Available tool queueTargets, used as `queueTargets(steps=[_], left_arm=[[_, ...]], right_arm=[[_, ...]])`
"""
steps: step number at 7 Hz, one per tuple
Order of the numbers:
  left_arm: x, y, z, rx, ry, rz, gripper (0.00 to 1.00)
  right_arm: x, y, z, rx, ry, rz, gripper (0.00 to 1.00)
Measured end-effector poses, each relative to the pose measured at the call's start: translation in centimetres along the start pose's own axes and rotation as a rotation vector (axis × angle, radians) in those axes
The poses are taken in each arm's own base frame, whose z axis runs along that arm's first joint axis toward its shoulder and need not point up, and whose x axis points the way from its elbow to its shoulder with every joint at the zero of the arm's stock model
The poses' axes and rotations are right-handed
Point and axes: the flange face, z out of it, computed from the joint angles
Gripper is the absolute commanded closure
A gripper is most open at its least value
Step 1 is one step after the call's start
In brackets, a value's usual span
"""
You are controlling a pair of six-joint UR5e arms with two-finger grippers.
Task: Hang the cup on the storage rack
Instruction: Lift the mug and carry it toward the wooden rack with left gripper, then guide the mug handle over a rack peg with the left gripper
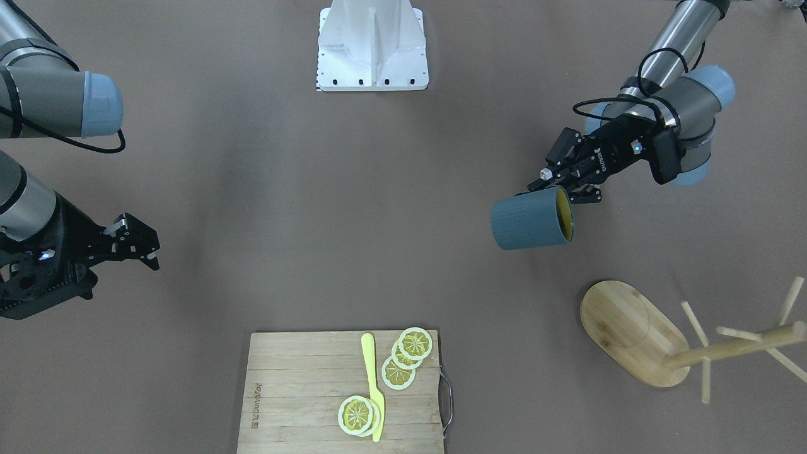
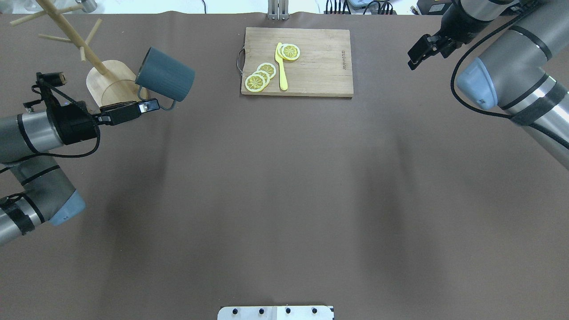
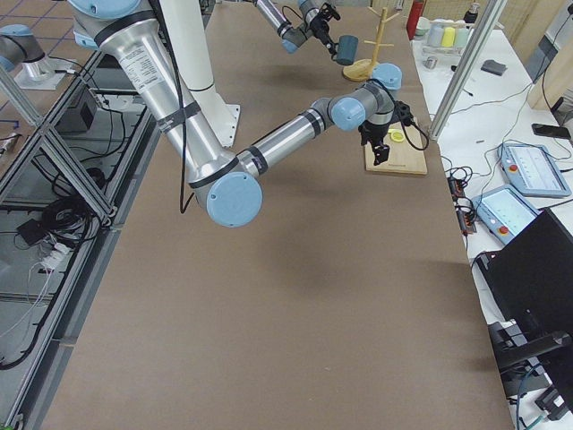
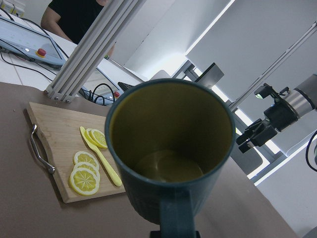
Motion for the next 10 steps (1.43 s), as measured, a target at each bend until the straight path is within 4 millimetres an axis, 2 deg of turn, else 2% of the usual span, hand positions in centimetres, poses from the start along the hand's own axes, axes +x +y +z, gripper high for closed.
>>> queueTargets(steps=[3, 4, 5, 7, 9, 10], left_arm=[[-0.9, -0.1, -2.2, 0.101, 0.096, -0.211, 1.0], [-1.3, -0.4, -2.6, 0.122, 0.103, -0.288, 1.0], [-1.7, -1.0, -3.0, 0.139, 0.098, -0.331, 1.0], [-2.5, -2.1, -3.8, 0.163, 0.083, -0.364, 1.0], [-2.8, -2.5, -4.0, 0.174, 0.08, -0.382, 1.0], [-3.0, -2.7, -3.7, 0.183, 0.077, -0.396, 1.0]], right_arm=[[0.4, 0.5, -0.6, 0.008, 0.006, 0.004, 0.0], [1.6, 1.2, -1.5, 0.011, 0.005, 0.023, 0.0], [4.3, 2.6, -3.0, 0.01, 0.005, 0.068, 0.0], [13.9, 6.5, -6.1, 0.009, 0.04, 0.165, 0.01], [23.6, 11.2, -7.5, -0.025, 0.115, 0.213, 0.0], [27.1, 13.2, -8.2, -0.055, 0.149, 0.238, 0.0]])
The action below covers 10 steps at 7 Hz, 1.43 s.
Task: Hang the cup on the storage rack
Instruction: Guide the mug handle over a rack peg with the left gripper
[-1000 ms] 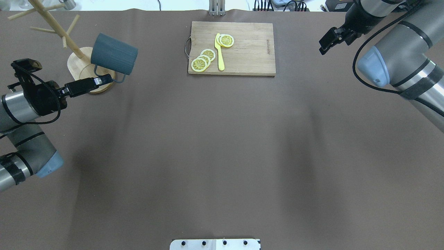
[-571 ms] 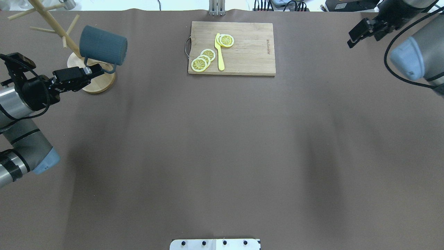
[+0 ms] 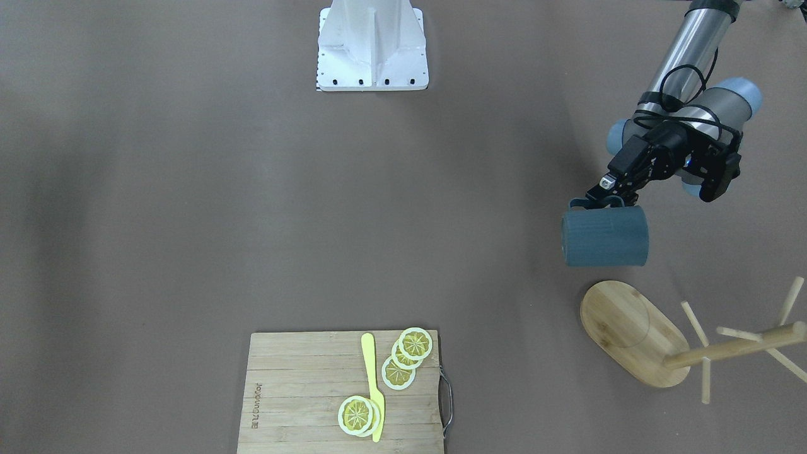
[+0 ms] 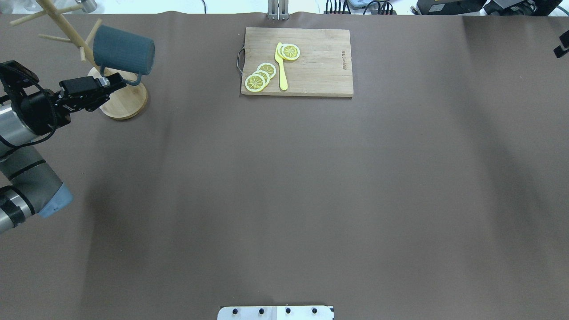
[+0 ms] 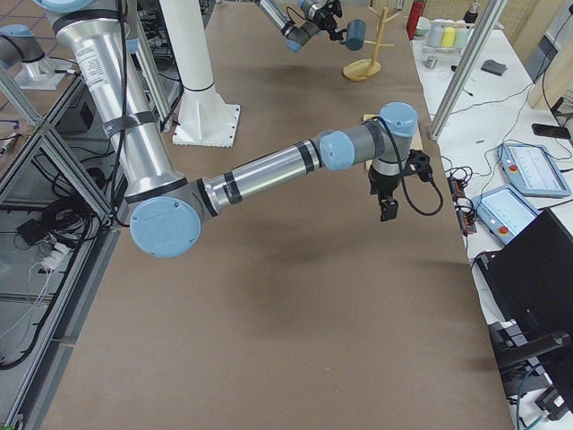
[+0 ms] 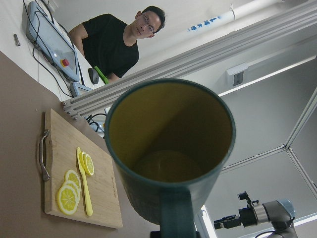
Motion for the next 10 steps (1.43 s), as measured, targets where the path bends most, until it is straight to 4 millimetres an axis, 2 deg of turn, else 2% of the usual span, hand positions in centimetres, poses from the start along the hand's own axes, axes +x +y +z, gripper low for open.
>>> queueTargets(steps=[1, 2, 4, 7, 10], left_arm=[[-0.4, -0.2, 0.4, 0.01, -0.006, -0.012, 1.0], [-0.6, -0.4, 0.6, 0.017, -0.01, -0.029, 1.0], [-0.7, -1.1, 1.0, 0.029, -0.014, -0.094, 1.0], [-1.1, -3.6, 1.6, 0.07, -0.033, -0.149, 1.0], [-1.5, -6.4, 1.0, 0.121, -0.044, -0.293, 1.0]], right_arm=[[2.8, 1.2, -0.1, -0.035, 0.022, 0.027, 0.0], [4.6, 2.2, 0.0, -0.064, 0.032, 0.051, 0.0], [6.7, 4.3, 1.1, -0.095, 0.035, 0.085, 0.0], [8.0, 6.6, 1.0, -0.09, 0.015, 0.113, 0.0], [8.0, 7.3, -0.6, -0.061, -0.018, 0.128, 0.0]])
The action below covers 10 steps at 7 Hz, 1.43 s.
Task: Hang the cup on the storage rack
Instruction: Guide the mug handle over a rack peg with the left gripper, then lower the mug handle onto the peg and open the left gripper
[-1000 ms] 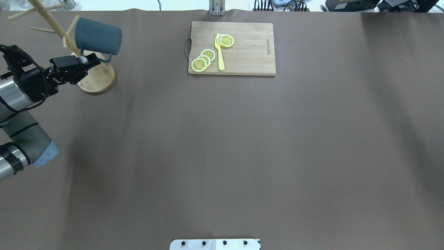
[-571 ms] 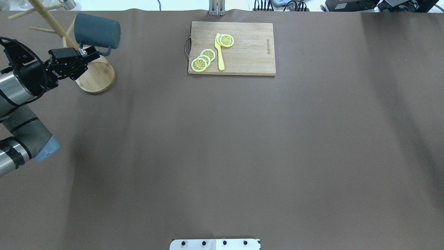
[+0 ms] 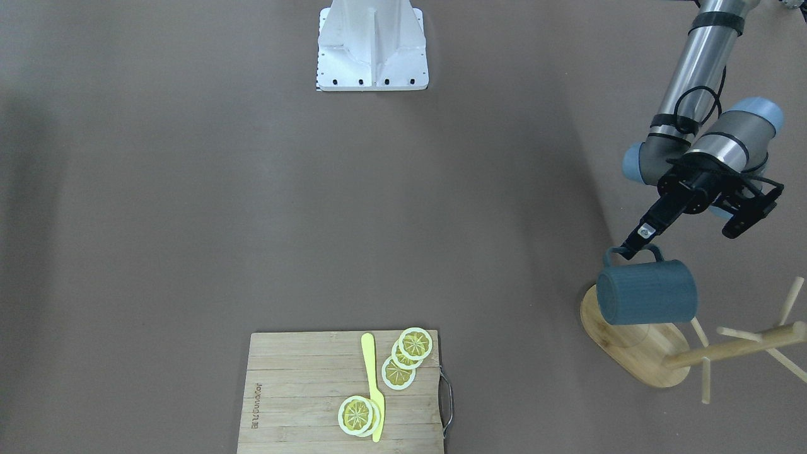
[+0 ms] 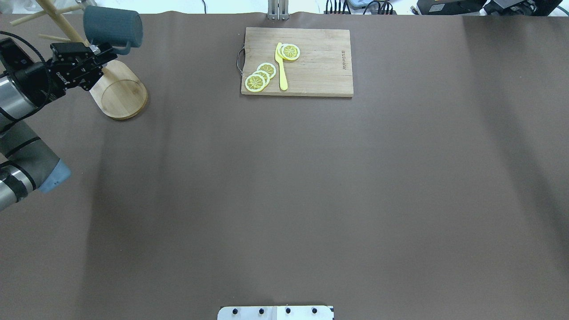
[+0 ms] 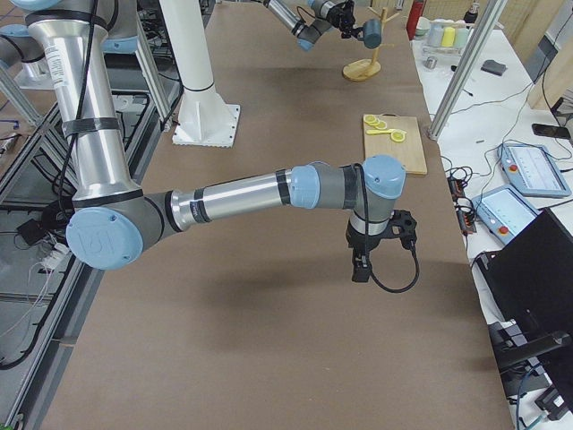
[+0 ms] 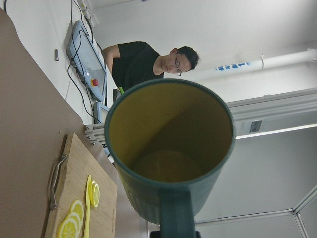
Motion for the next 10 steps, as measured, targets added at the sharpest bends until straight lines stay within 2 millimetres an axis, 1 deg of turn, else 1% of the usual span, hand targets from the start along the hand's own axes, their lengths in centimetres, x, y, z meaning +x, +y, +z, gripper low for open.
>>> queueTargets(steps=[2, 4, 6, 7, 10], left_arm=[[1.5, -2.3, 0.2, 0.037, 0.021, -0.113, 1.0], [2.2, -3.6, 0.5, 0.071, 0.049, -0.234, 1.0], [2.2, -4.2, 1.5, 0.103, 0.073, -0.328, 1.0], [2.1, -4.4, 1.7, 0.107, 0.075, -0.362, 1.0], [1.5, -4.6, 0.9, 0.114, 0.073, -0.441, 1.0]], right_arm=[[-0.3, 0.7, -0.9, 0.017, -0.007, 0.004, 0.0], [-0.5, 1.0, -1.4, 0.027, -0.008, 0.003, 0.0], [-0.6, 1.1, -1.6, 0.031, -0.008, 0.003, 0.0], [-0.6, 1.1, -1.7, 0.032, -0.008, 0.003, 0.0], [-0.8, 1.3, -2.1, 0.029, -0.01, 0.009, 0.0]])
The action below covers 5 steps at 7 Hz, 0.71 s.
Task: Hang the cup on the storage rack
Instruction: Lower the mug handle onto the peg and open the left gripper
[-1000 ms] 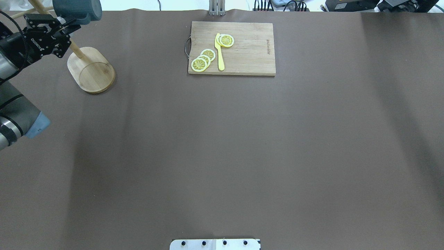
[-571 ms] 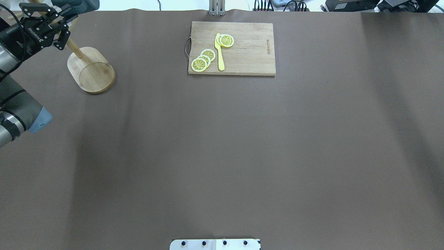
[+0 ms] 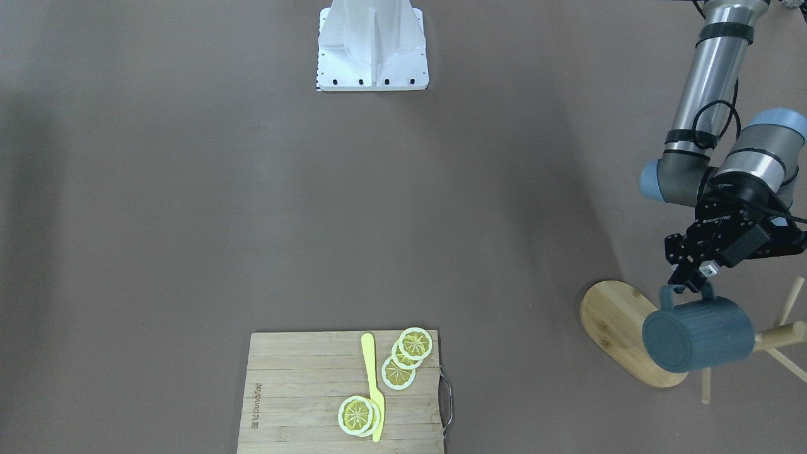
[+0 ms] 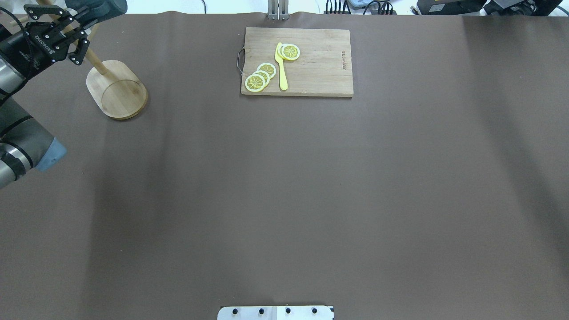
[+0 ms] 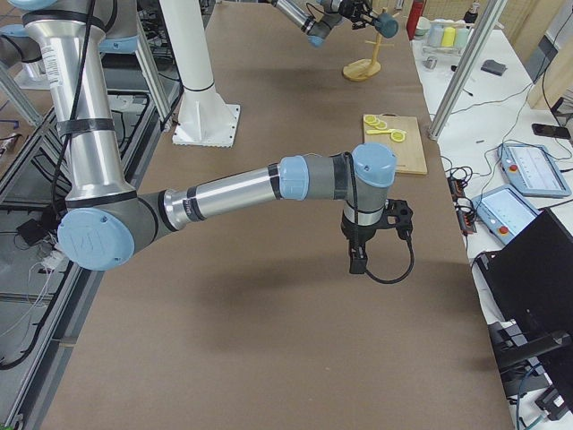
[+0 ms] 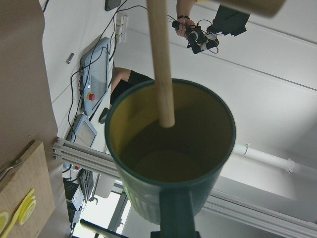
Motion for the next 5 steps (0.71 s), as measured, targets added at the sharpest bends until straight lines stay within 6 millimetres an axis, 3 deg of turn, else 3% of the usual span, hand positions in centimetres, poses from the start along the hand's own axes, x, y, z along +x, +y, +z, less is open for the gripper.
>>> queueTargets(steps=[5], left_arm=[[-0.4, -1.0, -2.2, 0.014, -0.005, -0.07, 1.0]], right_arm=[[-0.1, 0.0, -0.3, 0.003, 0.001, 0.0, 0.0]])
